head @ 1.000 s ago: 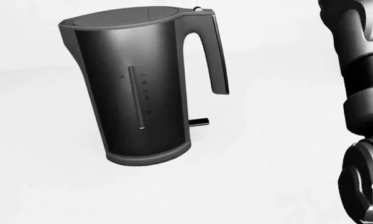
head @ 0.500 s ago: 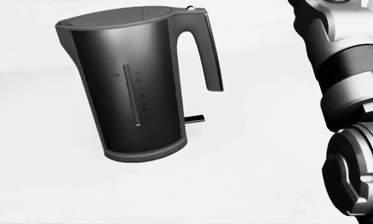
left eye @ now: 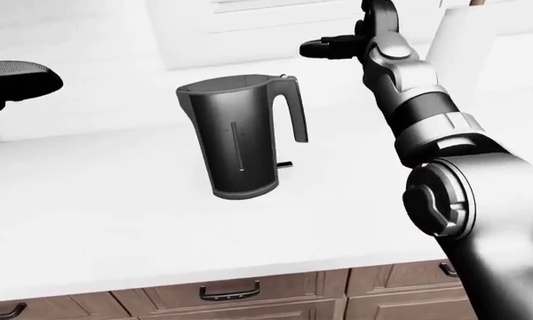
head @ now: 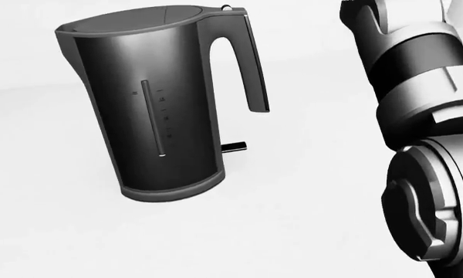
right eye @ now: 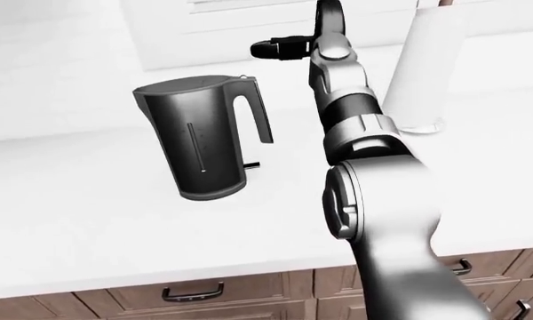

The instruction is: Press the button to open the lid of the electric kettle.

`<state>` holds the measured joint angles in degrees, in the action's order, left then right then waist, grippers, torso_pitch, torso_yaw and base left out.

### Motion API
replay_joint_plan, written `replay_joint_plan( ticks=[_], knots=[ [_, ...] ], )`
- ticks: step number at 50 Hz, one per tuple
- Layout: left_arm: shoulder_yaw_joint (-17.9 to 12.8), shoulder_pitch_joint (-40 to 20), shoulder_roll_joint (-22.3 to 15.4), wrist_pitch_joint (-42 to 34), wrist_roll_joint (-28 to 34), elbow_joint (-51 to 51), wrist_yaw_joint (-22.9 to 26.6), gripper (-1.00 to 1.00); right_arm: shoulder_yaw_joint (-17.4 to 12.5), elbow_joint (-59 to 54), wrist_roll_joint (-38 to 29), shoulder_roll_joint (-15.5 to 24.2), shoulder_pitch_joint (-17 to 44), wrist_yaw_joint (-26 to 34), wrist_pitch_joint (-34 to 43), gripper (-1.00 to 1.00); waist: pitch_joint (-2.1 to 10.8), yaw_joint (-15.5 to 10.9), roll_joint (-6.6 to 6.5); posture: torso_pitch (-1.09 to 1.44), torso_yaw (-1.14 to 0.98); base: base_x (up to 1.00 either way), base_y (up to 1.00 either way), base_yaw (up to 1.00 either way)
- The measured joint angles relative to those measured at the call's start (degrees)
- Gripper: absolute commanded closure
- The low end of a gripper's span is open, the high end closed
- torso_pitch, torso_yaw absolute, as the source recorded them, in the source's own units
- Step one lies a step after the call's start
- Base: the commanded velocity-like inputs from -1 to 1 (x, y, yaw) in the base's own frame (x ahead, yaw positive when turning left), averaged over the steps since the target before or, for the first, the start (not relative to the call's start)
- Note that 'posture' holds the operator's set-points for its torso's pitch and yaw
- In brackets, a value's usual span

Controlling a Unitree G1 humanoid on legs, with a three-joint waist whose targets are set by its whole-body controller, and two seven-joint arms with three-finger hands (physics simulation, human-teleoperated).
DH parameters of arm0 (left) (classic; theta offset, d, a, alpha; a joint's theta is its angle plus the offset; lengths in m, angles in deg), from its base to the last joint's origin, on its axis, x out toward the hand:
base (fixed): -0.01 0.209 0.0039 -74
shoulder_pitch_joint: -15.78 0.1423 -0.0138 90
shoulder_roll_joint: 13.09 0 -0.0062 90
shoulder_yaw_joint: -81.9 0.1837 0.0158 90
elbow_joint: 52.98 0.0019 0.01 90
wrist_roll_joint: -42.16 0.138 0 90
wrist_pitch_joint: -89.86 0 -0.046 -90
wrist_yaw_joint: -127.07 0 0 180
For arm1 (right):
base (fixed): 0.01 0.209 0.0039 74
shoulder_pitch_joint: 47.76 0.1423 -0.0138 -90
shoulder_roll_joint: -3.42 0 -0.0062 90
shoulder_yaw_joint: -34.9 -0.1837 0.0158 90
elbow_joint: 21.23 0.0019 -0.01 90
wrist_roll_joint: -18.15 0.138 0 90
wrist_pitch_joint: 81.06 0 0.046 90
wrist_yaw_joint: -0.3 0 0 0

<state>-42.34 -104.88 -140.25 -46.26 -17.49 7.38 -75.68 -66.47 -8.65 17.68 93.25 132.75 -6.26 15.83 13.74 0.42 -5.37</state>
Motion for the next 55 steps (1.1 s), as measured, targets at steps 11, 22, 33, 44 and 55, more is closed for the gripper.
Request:
replay_joint_plan(
  ticks=[11,22,33,44,55],
  knots=[
    [0.0,0.5,-0.1,0.4,-0.4,0.0,-0.3,-1.00,-0.1,-0.3,-2.0,-1.3,0.6,-1.2,0.7,-1.00,0.00,0.0,0.04,-0.40,0.00,0.00,0.00,0.00],
    [-0.3,0.8,-0.1,0.5,-0.4,-0.1,-0.3,-1.00,-0.6,-0.6,-2.6,-2.5,1.0,-2.0,2.4,-1.00,-0.09,0.0,-0.09,-0.40,0.00,0.00,0.00,0.00],
    [-0.7,1.0,-0.3,0.5,-0.7,-0.1,-0.3,-1.00,-0.1,-0.5,-3.6,-3.2,1.8,-1.5,1.5,-1.00,-0.08,0.0,-0.11,-0.40,0.00,0.00,0.00,0.00],
    [-1.0,1.3,-0.7,0.8,-1.4,-0.2,-0.6,-1.00,0.3,-0.3,-4.1,-4.0,2.1,-1.0,2.1,-1.00,-0.12,0.0,-0.23,-0.40,0.00,0.00,0.00,0.00],
    [-1.0,1.7,-0.6,0.9,-1.3,-0.3,-0.5,-1.00,-0.2,-0.4,-3.5,-3.9,2.7,1.3,2.4,-1.00,-0.20,0.0,-0.30,-0.40,0.00,0.00,0.00,0.00]
  ],
)
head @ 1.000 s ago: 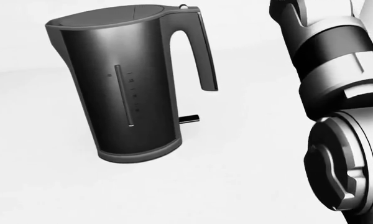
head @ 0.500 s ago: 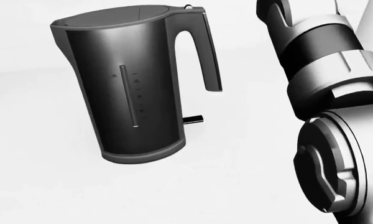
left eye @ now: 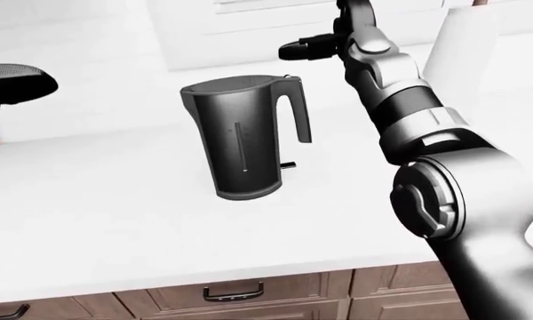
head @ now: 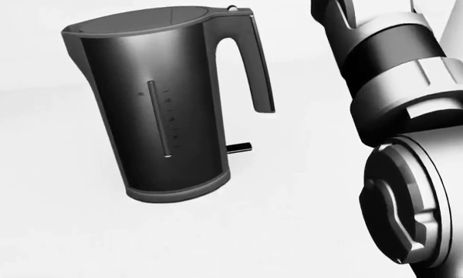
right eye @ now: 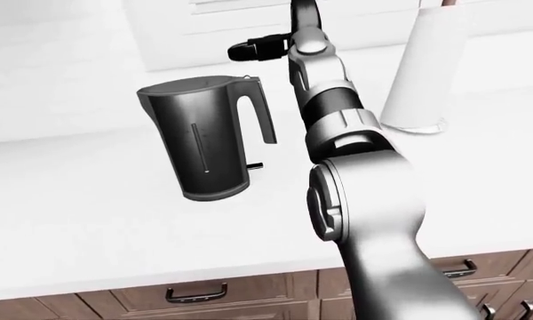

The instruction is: Press the button to open the lid of the electric kettle.

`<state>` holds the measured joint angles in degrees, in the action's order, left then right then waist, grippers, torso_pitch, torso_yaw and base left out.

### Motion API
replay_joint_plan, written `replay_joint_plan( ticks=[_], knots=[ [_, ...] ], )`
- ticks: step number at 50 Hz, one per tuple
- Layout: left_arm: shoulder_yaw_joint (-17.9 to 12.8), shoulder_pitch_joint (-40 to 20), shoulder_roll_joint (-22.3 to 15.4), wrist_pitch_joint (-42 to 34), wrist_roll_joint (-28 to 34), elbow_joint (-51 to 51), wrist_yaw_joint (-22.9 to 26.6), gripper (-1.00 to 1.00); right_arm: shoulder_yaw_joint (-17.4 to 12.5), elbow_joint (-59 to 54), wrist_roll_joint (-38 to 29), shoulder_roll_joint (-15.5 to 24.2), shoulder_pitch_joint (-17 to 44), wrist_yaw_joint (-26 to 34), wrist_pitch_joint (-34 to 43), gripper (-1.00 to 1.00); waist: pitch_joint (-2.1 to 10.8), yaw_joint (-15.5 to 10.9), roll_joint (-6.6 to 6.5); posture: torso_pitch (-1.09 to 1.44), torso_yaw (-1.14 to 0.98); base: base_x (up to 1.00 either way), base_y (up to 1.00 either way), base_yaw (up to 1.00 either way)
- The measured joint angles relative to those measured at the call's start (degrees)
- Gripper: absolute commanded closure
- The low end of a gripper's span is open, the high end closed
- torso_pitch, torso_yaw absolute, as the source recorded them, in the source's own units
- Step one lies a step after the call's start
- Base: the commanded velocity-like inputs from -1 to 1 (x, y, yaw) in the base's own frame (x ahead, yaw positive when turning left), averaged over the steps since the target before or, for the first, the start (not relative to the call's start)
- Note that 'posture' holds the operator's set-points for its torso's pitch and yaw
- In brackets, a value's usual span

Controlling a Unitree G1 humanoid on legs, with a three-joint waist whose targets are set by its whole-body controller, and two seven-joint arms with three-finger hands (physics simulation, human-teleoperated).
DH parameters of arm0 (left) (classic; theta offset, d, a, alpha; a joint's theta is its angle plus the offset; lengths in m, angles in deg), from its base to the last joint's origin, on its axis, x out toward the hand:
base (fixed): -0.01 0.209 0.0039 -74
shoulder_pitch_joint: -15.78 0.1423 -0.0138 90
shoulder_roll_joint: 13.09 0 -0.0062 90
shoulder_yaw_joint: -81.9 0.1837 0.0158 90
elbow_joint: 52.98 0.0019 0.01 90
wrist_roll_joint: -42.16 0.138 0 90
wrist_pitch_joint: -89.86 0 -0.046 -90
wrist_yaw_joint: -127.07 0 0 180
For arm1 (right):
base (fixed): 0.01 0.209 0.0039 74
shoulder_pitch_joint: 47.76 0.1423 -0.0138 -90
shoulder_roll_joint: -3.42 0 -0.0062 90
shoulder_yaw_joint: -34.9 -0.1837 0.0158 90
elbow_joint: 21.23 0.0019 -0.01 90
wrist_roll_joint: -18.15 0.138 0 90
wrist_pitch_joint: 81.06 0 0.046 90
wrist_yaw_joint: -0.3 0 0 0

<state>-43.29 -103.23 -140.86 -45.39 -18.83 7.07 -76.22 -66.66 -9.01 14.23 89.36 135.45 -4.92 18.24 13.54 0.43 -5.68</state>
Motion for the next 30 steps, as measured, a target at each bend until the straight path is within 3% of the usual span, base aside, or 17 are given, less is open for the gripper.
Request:
replay_joint_plan(
  ticks=[30],
  knots=[
    [-0.1,-0.1,-0.3,0.0,-0.2,0.1,0.0,-1.00,0.5,-0.1,-0.6,-0.7,-1.4,2.1,0.4,-1.00,0.07,0.1,-0.12,-0.40,0.00,0.00,0.00,0.00]
  ],
)
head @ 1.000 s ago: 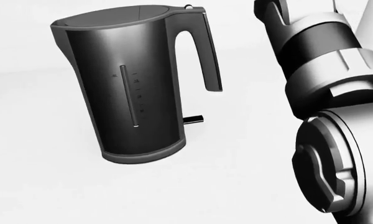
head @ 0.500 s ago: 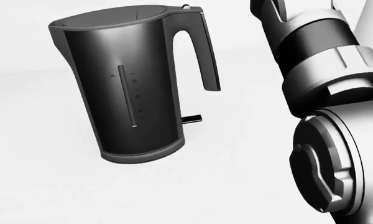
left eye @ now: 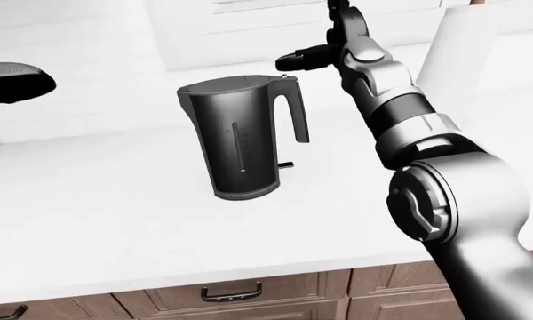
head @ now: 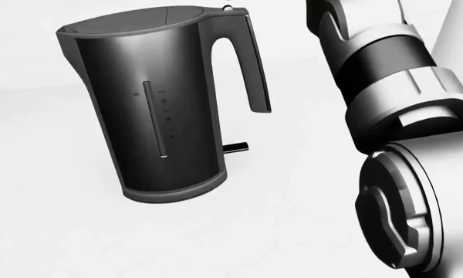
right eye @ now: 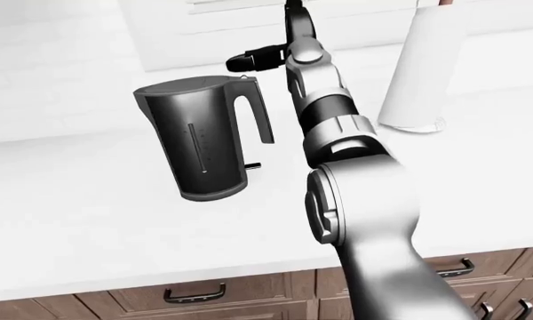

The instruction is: Press the button to open the lid of the electric kettle.

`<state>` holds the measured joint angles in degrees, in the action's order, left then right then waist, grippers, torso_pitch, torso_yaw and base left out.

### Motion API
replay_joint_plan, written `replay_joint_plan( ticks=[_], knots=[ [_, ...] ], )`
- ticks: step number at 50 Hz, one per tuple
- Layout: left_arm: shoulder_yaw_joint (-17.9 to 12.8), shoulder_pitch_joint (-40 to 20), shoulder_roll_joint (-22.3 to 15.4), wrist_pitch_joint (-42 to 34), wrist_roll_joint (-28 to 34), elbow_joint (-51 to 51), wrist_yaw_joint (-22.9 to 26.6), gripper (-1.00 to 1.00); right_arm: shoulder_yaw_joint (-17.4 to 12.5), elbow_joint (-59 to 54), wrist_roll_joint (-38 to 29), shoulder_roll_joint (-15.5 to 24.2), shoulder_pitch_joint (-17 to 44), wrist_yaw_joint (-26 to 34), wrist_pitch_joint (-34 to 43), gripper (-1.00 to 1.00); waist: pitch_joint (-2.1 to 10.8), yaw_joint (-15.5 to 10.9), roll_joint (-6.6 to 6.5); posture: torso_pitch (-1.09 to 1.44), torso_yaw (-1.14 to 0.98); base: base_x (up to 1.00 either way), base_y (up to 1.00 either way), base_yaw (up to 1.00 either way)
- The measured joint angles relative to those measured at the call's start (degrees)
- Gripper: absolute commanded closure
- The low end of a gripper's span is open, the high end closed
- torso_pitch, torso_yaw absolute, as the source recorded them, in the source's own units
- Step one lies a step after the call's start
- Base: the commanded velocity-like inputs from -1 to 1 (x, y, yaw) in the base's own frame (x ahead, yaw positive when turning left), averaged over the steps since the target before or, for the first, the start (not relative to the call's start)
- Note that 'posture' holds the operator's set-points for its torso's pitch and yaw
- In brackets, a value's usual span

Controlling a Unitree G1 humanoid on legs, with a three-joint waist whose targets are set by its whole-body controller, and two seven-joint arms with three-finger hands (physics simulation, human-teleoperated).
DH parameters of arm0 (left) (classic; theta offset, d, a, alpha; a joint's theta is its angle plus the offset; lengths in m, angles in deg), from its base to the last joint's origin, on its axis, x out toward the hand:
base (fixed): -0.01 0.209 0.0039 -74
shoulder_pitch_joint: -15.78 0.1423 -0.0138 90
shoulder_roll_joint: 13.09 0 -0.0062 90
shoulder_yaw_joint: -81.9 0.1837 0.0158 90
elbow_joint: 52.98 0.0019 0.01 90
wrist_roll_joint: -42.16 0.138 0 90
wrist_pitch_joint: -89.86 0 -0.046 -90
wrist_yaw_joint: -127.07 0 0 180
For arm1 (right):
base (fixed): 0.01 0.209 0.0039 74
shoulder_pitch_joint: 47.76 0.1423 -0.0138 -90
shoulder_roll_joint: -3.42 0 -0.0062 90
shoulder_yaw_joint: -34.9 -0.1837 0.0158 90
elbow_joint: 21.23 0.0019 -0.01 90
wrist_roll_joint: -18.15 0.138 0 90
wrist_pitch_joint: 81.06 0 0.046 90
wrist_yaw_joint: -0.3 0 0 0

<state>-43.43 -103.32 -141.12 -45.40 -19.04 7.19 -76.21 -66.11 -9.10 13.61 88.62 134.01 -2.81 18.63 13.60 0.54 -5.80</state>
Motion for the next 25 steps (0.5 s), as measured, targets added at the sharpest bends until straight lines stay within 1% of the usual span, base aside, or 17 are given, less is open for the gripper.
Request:
replay_joint_plan(
  ticks=[9,19,22,25],
  knots=[
    [0.1,-0.1,0.0,0.0,0.0,0.0,-0.1,-1.00,0.4,-0.1,-0.7,-0.3,-1.0,0.7,-0.1,-1.00,0.07,0.0,0.06,-0.40,0.00,0.00,0.00,0.00],
    [0.1,0.1,0.2,-0.1,0.0,-0.2,0.0,-1.00,-0.1,0.0,-0.4,-0.3,-0.7,0.4,0.1,-1.00,0.02,0.0,0.02,-0.40,0.00,0.00,0.00,0.00],
    [0.1,0.1,0.2,-0.1,0.0,-0.2,0.0,-1.00,-0.4,0.0,-0.1,-0.3,-0.5,-1.0,0.2,-1.00,0.05,0.0,0.04,-0.40,0.00,0.00,0.00,0.00],
    [0.1,0.0,0.2,-0.1,0.0,-0.2,0.0,-1.00,-0.4,-0.2,-0.3,-0.3,-0.4,-4.1,0.0,-1.00,0.08,-0.1,0.08,-0.40,0.00,0.00,0.00,0.00]
  ],
)
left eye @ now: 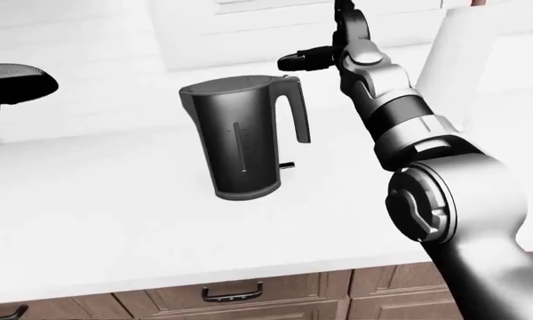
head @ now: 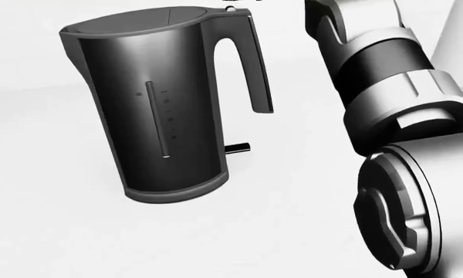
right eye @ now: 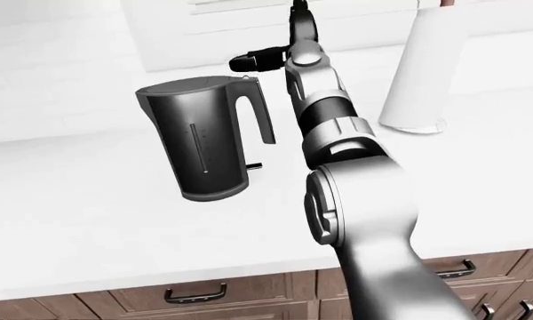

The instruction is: Press the button to open the lid of the electric kettle.

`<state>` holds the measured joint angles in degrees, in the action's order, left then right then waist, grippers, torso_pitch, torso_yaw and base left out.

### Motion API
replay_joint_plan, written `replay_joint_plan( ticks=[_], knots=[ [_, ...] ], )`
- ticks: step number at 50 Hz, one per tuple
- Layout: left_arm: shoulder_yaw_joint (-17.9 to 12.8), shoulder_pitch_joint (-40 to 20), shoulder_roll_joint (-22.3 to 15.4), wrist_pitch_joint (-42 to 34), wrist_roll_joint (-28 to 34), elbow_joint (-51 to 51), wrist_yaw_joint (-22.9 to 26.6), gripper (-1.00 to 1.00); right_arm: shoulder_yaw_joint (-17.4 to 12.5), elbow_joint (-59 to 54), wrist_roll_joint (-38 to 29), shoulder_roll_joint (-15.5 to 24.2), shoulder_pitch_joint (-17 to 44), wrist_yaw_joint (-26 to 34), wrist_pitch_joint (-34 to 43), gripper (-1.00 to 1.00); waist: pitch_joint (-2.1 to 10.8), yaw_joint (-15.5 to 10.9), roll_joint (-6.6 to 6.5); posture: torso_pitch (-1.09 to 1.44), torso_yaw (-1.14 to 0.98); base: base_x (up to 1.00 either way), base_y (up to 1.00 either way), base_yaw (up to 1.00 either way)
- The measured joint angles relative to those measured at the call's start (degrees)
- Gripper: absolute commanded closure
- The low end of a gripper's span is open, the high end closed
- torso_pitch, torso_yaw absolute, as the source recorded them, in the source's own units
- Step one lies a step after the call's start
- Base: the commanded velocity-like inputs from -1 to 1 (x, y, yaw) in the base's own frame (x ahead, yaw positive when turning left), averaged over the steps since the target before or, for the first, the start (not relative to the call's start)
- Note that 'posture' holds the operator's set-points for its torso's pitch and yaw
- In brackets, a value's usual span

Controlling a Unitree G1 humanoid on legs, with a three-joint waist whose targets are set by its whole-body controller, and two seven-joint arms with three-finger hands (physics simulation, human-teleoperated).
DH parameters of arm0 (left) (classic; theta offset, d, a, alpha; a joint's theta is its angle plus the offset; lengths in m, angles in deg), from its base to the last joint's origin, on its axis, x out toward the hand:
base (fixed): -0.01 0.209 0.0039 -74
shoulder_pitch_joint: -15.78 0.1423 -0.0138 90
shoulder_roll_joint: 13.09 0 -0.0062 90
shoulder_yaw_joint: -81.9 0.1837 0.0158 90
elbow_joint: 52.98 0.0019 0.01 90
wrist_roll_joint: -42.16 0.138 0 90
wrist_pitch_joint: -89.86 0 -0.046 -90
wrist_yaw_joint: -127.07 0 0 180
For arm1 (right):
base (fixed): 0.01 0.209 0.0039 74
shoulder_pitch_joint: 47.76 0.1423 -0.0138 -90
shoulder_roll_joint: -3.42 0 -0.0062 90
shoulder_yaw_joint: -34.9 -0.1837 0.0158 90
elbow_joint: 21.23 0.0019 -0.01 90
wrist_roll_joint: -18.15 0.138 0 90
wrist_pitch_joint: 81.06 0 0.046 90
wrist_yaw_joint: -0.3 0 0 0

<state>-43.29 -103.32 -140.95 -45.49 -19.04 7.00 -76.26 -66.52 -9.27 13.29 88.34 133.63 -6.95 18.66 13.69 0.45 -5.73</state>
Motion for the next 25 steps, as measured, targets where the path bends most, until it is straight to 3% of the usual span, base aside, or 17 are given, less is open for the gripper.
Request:
replay_joint_plan(
  ticks=[12,25],
  knots=[
    [-0.2,0.0,-0.2,0.0,-0.2,0.1,-0.1,-1.00,0.2,-0.4,-1.7,0.0,-0.7,-5.1,1.0,-1.00,-0.04,-0.1,0.02,-0.40,0.00,0.00,0.00,0.00],
    [-0.1,0.2,-0.2,0.2,-0.3,0.0,-0.2,-1.00,-0.9,-0.1,-0.1,-0.4,0.0,-5.1,1.9,-1.00,-0.02,-0.1,0.03,-0.40,0.00,0.00,0.00,0.00]
  ],
)
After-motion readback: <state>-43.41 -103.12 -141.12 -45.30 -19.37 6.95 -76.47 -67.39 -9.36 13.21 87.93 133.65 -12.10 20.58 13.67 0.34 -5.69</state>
